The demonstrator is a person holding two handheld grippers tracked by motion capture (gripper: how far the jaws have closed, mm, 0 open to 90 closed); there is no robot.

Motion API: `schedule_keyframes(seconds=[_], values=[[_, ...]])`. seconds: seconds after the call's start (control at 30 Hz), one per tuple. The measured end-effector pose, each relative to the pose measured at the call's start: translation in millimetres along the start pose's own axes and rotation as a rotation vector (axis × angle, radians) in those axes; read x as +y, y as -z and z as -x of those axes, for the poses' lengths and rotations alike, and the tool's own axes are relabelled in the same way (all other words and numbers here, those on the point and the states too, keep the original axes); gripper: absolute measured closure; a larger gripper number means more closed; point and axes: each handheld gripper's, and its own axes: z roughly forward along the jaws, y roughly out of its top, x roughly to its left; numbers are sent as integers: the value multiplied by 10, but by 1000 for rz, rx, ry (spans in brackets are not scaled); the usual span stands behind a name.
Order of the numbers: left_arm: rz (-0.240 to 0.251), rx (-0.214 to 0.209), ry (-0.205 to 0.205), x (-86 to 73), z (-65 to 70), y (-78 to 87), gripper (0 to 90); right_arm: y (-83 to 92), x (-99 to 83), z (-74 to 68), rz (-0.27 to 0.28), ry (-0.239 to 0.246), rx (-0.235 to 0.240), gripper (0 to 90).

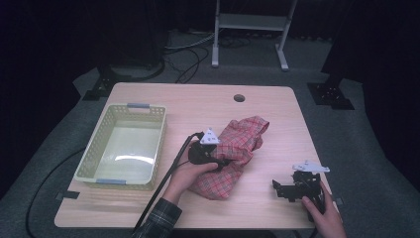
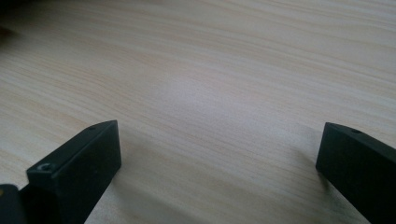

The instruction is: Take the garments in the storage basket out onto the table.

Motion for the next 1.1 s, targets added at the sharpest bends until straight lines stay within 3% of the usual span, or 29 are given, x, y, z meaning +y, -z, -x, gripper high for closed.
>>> schedule_keyframes(seconds=[0.5, 0.67, 0.8, 0.87, 0.97, 1.1], values=[[-12, 8, -15, 25, 34, -51, 194, 0, 0, 0, 0, 0, 0, 0], [-11, 10, -5, 31, 41, -67, 120, 0, 0, 0, 0, 0, 0, 0], [-16, 30, -9, 36, 53, -76, 106, 0, 0, 0, 0, 0, 0, 0], [-18, 49, -5, 40, 60, -82, 19, 0, 0, 0, 0, 0, 0, 0], [-17, 74, -25, 50, 78, -85, 18, 0, 0, 0, 0, 0, 0, 0], [-2, 60, -18, 53, 76, -83, 18, 0, 0, 0, 0, 0, 0, 0]])
